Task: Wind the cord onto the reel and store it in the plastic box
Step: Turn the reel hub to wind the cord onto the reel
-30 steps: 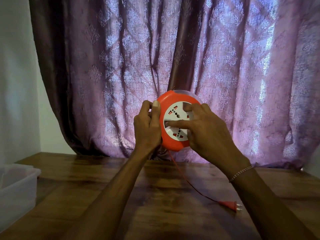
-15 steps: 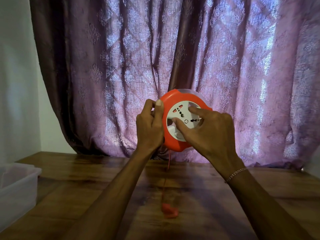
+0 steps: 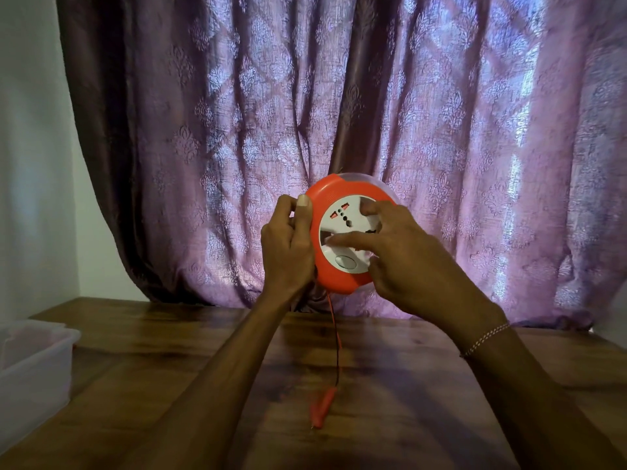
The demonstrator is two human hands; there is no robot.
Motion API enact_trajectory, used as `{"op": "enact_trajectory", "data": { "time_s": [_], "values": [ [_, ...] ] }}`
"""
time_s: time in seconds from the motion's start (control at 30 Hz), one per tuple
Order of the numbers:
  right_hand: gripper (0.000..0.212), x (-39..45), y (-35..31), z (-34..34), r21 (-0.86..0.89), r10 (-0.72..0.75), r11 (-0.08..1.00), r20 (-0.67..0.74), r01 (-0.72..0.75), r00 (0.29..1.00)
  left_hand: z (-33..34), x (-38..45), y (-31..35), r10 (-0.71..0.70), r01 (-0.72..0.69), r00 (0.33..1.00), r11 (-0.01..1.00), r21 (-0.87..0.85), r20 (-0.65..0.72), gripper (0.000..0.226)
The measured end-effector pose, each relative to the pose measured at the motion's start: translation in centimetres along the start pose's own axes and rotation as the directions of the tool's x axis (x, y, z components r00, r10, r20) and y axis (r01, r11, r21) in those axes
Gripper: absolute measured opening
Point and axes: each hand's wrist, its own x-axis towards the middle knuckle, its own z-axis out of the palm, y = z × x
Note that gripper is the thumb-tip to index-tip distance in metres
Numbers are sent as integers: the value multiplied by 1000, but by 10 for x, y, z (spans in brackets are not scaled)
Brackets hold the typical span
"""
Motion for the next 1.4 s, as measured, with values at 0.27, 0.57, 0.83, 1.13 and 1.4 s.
{"op": "enact_trajectory", "data": {
  "time_s": [0.27,0.57,0.83,1.13,1.4],
  "values": [
    [56,-1,-6,8,-207,-39,978,-200,-3,979,0,0,3,1,-1,1000,1000,-3,2,35],
    [69,2,-7,19,61,238,971,-376,-233,895,2,-1,3,0,1,1000,1000,-11,22,35],
    [41,2,2,11,-107,54,987,-474,-119,879,0,-1,1,-25,26,999,999,-22,26,40],
    [61,4,5,7,-148,-74,986,5,74,997,-1,0,3,-29,29,999,1000,-5,39,36],
    [55,2,-4,10,-314,-29,949,-147,-18,989,-2,0,2,6,-6,999,1000,-4,40,36]
  ]
}}
